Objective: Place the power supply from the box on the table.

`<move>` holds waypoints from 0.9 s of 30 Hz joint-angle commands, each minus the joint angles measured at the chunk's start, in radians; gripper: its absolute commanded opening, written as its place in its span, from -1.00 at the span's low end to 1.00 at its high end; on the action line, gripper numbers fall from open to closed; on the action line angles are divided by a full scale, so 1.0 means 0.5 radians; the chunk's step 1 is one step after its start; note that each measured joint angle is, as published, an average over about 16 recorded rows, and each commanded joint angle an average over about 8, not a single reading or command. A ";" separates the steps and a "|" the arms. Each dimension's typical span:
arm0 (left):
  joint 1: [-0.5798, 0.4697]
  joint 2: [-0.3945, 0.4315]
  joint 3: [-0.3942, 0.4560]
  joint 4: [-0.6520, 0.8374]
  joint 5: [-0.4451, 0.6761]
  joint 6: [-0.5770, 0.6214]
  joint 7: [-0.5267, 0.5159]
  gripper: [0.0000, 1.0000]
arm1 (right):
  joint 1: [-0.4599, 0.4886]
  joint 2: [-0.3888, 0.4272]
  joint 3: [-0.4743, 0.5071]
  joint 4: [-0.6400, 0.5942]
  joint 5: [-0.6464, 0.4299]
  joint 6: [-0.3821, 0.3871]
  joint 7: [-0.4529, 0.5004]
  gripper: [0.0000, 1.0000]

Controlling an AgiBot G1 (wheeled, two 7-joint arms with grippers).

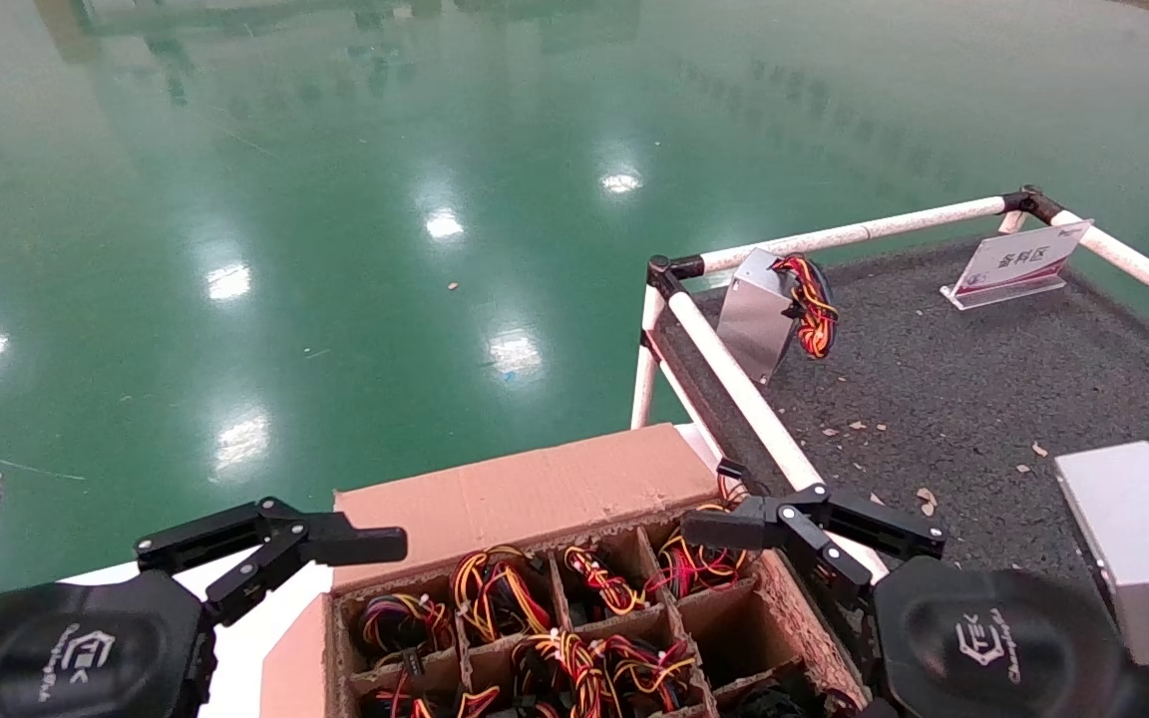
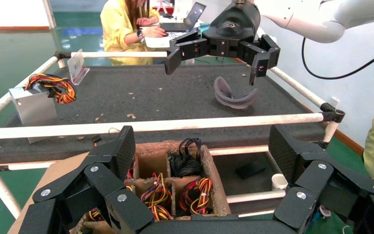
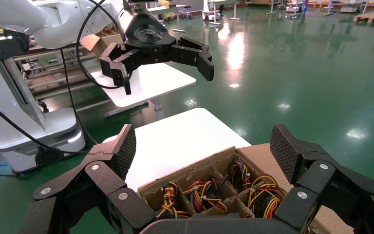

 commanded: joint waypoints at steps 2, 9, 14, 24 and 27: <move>0.000 0.000 0.000 0.000 0.000 0.000 0.000 1.00 | 0.000 0.000 0.000 0.000 0.000 0.000 0.000 1.00; 0.000 0.000 0.000 0.000 0.000 0.000 0.000 1.00 | 0.000 0.000 0.000 0.000 0.000 0.000 0.000 1.00; 0.000 0.000 0.000 0.000 0.000 0.000 0.000 0.80 | 0.000 0.000 0.000 0.000 0.000 0.000 0.000 1.00; 0.000 0.000 0.000 0.000 0.000 0.000 0.000 -1.00 | 0.000 0.000 0.000 0.000 0.000 0.000 0.000 1.00; 0.000 0.000 0.000 0.000 0.000 0.000 0.000 -1.00 | 0.000 0.000 0.000 0.000 0.000 0.000 0.000 1.00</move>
